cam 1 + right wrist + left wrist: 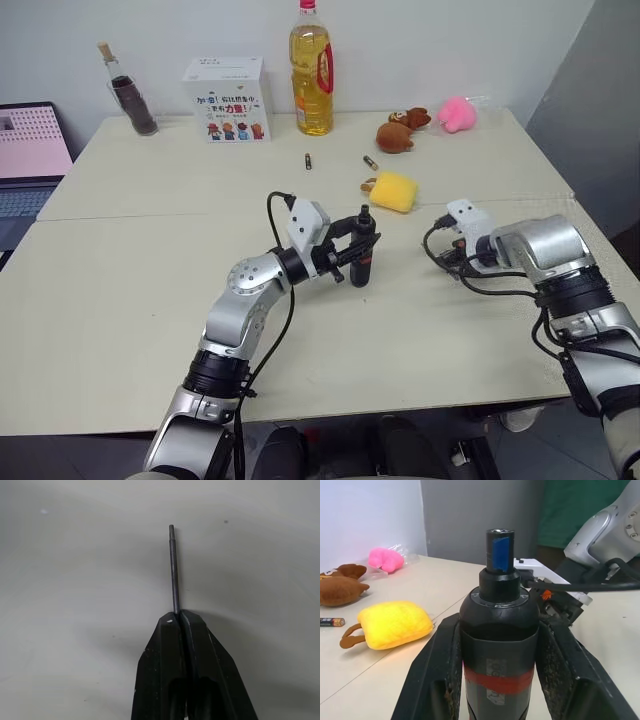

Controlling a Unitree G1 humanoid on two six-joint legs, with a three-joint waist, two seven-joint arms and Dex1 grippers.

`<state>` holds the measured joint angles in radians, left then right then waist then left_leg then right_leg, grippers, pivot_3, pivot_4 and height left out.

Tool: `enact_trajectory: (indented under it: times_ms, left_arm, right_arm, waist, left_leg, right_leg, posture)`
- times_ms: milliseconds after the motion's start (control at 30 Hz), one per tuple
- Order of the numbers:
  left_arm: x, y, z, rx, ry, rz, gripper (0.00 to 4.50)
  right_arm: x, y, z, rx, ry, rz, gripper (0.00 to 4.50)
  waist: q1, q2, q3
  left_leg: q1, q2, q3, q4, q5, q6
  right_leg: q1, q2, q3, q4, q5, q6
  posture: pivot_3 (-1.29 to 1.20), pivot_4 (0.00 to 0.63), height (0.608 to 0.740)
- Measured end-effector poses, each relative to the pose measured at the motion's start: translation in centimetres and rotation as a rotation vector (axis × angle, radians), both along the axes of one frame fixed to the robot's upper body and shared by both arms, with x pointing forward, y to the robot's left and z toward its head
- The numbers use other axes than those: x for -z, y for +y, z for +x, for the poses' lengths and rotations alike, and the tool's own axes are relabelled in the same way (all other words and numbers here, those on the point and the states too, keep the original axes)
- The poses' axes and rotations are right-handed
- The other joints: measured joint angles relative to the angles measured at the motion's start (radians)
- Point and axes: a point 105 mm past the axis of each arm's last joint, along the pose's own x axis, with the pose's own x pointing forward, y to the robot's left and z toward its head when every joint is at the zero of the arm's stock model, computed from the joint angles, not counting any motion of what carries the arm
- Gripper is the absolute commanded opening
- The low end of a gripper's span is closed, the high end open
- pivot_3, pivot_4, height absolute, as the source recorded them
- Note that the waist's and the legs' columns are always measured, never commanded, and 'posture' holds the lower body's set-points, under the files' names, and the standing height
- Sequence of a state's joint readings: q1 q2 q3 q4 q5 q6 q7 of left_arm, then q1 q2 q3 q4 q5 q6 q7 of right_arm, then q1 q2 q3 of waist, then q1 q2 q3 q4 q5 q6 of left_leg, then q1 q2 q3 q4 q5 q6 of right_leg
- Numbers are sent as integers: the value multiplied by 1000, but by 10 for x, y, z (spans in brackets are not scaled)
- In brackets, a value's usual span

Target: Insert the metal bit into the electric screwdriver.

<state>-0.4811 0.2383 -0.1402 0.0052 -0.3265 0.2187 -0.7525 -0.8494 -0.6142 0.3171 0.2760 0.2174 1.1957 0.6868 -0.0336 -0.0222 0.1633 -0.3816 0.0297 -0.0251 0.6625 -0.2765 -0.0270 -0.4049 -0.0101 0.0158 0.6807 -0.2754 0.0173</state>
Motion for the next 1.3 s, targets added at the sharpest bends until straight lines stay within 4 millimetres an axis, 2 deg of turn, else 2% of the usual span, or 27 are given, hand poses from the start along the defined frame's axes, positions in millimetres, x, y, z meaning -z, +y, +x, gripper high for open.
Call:
enact_trajectory:
  times_ms: [267,400,567,600,667,800,867,933,1033,1300]
  left_arm:
    - [0,0,0,-1,-3,6,1671]
    - [-1,1,-1,-1,-7,7,1671]
    - [0,5,-1,-4,2,7,1671]
    - [-1,7,0,-7,7,1,1671]
    - [-1,8,1,-10,12,-2,1671]
    - [-2,9,5,-11,31,-11,1671]
    - [-3,7,8,-3,39,-8,1671]
    - [-3,8,7,10,42,-9,1671]
    - [-3,9,7,25,43,-3,1671]
    - [-4,8,6,50,49,3,1671]
  right_arm:
    - [-1,-2,-3,-82,-11,19,17]
    - [-11,0,0,-75,-50,146,17]
    - [-68,1,10,-34,-276,358,17]
    - [-88,6,8,-15,-361,455,17]
    - [-106,17,2,-33,-437,536,17]
    - [-143,42,-20,-98,-622,665,17]
    - [-164,66,-37,-184,-715,769,17]
    - [-179,80,-51,-238,-784,841,17]
    - [-180,92,-60,-274,-803,888,17]
    - [-180,106,-58,-268,-816,981,17]
  waist:
    - [1,0,0]
    - [1,1,1]
    - [2,2,1]
    - [2,2,1]
    - [1,2,1]
    - [1,2,1]
    - [0,2,1]
    - [2,2,1]
    - [4,2,1]
    - [2,2,1]
  left_leg:
    - [0,0,0,0,0,0]
    - [-1,-1,0,0,0,0]
    - [-1,-1,-1,0,0,0]
    - [-2,0,-1,0,0,0]
    - [-1,0,-1,-1,0,0]
    - [-1,0,-2,-1,0,0]
    - [-1,0,-2,-1,0,0]
    - [-1,0,-2,-1,0,0]
    - [-1,-1,-2,-1,0,0]
    - [-1,-1,-1,-1,0,0]
  right_leg:
    - [0,0,0,0,0,0]
    - [-1,0,0,0,0,0]
    - [-1,-1,0,0,0,0]
    - [-1,-1,0,0,0,0]
    - [-1,0,0,0,0,0]
    - [-1,0,0,0,0,0]
    - [-1,0,0,1,0,0]
    - [-1,0,0,0,0,0]
    - [-1,-1,0,0,0,0]
    - [-1,-1,0,0,0,0]
  posture:
    - [0,150,740]
    - [0,150,740]
    - [0,150,740]
    - [0,150,740]
    - [0,150,740]
    - [0,150,740]
    - [0,150,740]
    - [0,150,740]
    - [0,150,740]
    - [0,150,740]
